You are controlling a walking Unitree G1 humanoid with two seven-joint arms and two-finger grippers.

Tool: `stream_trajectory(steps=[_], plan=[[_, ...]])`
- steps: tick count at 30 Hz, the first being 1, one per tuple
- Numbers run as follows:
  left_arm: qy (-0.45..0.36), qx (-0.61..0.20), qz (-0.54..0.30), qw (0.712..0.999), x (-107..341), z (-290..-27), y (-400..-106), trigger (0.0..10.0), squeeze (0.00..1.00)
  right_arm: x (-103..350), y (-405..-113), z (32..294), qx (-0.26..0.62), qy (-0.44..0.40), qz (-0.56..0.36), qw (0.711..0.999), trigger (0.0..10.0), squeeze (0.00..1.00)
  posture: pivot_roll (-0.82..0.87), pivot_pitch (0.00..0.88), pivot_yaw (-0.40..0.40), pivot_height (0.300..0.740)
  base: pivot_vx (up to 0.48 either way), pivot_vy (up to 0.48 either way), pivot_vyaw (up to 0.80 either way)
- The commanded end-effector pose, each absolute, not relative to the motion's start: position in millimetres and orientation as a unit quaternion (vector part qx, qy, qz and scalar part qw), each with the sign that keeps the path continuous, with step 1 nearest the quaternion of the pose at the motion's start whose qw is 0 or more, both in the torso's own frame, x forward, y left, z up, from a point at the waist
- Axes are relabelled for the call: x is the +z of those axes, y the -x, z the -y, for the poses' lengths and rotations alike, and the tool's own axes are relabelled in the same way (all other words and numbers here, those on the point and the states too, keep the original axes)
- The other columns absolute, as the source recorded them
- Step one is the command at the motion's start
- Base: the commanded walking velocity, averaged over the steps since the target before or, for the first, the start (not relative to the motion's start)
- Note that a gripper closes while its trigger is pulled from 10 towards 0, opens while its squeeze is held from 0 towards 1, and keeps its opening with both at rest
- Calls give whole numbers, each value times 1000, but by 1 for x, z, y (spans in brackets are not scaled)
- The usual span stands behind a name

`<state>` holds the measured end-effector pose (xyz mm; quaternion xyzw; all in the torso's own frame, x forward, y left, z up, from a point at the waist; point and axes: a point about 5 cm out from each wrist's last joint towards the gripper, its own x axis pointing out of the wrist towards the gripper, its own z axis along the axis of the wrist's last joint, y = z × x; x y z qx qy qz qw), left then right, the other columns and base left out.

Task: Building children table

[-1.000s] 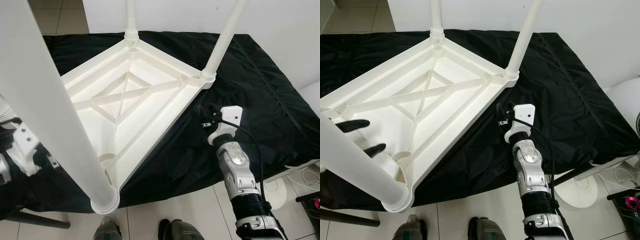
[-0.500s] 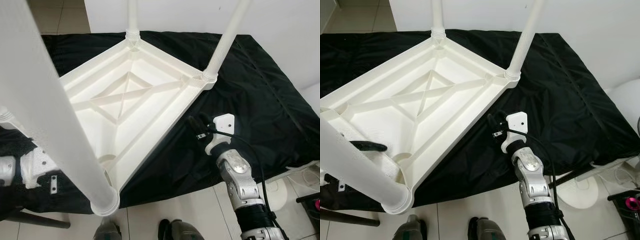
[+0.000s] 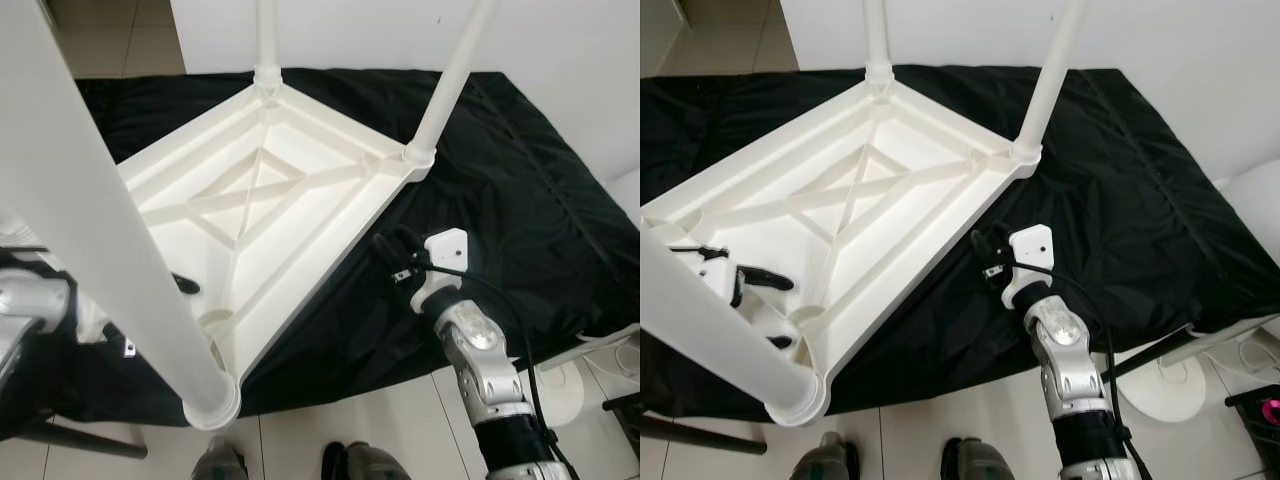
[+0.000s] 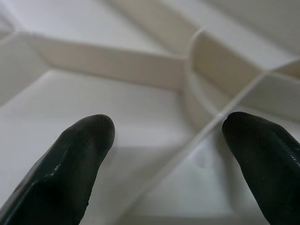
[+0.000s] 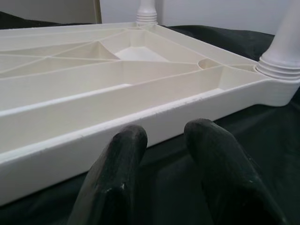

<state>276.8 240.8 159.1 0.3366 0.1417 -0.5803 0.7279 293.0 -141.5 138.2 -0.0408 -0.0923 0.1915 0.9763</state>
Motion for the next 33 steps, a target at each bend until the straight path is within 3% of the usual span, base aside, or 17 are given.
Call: stream_trajectory(steps=[1, 11, 12, 13, 14, 23, 27, 31, 33], plan=[[-346, -553, -159, 741, 152, -245, -281, 10000, 0, 136, -290, 142, 189, 51, 87, 977, 10000, 0, -1, 142, -16, 740, 0, 0, 0], [-350, -536, -200, 741, 144, -250, -291, 10000, 0, 134, -287, 140, 190, 57, 83, 977, 10000, 0, -2, 149, -5, 740, 0, 0, 0], [-343, -535, -203, 744, 144, -251, -292, 3569, 0, 134, -287, 140, 189, 56, 82, 977, 10000, 0, -1, 149, -2, 740, 0, 0, 0], [-343, -535, -203, 744, 144, -251, -292, 3569, 0, 134, -287, 140, 189, 56, 82, 977, 10000, 0, -1, 149, -2, 740, 0, 0, 0], [-340, -534, -205, 746, 145, -251, -292, 0, 0, 133, -287, 140, 188, 57, 82, 977, 10000, 0, -1, 149, -2, 740, 0, 0, 0], [-316, -529, -153, 773, 155, -239, -298, 0, 0, 132, -286, 138, 185, 57, 81, 978, 10000, 0, 6, 147, -3, 740, 0, 0, 0], [-299, -544, -105, 777, 154, -211, -300, 0, 0, 132, -288, 136, 188, 57, 80, 977, 10000, 0, 13, 147, -6, 740, 0, 0, 0], [-293, -545, -86, 781, 153, -199, -302, 0, 0, 132, -289, 134, 189, 57, 81, 977, 10000, 0, 12, 147, -8, 740, 0, 0, 0], [-287, -552, -53, 781, 149, -176, -301, 0, 0, 133, -288, 133, 190, 56, 81, 977, 10000, 0, -2, 148, -9, 740, 0, 0, 0]])
